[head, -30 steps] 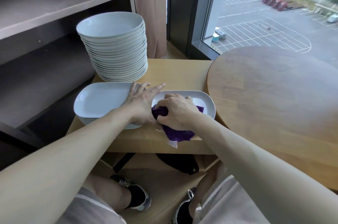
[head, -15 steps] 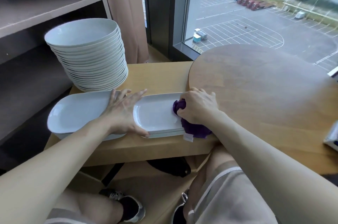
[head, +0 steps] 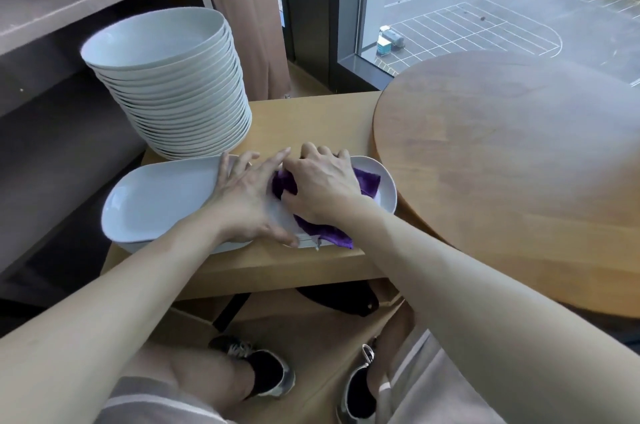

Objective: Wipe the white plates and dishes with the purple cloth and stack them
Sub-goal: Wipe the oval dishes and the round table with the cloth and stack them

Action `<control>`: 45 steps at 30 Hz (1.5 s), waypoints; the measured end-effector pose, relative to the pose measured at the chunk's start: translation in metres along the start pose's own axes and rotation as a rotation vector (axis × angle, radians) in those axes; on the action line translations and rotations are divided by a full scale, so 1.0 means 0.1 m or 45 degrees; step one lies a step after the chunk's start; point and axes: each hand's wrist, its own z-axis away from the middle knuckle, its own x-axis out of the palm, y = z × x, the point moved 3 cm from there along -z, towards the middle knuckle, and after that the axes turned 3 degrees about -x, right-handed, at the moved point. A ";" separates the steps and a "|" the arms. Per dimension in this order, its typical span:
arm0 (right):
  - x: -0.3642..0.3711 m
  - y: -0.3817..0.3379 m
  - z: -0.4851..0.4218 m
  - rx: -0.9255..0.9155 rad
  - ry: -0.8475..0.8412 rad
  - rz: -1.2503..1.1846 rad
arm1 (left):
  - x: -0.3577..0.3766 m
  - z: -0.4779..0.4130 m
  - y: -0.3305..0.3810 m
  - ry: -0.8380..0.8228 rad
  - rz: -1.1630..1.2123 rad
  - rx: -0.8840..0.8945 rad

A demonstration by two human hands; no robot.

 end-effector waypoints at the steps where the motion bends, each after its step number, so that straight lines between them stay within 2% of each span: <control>1: 0.03 -0.09 -0.02 -0.009 -0.013 -0.017 | 0.00 0.01 0.01 0.006 0.044 -0.021; 9: 0.02 -0.16 0.09 -0.068 -0.121 -0.258 | -0.01 0.02 0.03 -0.035 0.060 -0.011; 16: -0.06 -0.03 0.26 -0.094 -0.211 -0.231 | -0.02 0.00 0.03 -0.060 -0.018 -0.023; 21: -0.18 0.38 0.48 0.080 -0.197 -0.080 | 0.01 -0.01 -0.01 -0.032 -0.074 -0.037; 25: -0.25 0.66 0.56 0.216 -0.050 0.171 | 0.02 -0.03 -0.02 -0.040 -0.113 -0.031; 28: -0.23 0.70 0.51 0.389 -0.008 0.165 | 0.04 -0.03 -0.03 -0.033 -0.104 -0.029; 32: -0.18 0.59 0.38 0.424 0.036 0.217 | 0.03 -0.03 -0.03 -0.032 -0.110 -0.024; 37: -0.10 0.33 0.20 0.345 0.078 0.232 | 0.02 -0.03 -0.01 -0.006 -0.106 -0.001; 45: 0.04 -0.21 0.09 -0.019 0.025 -0.018 | -0.02 0.01 0.02 -0.025 0.116 -0.080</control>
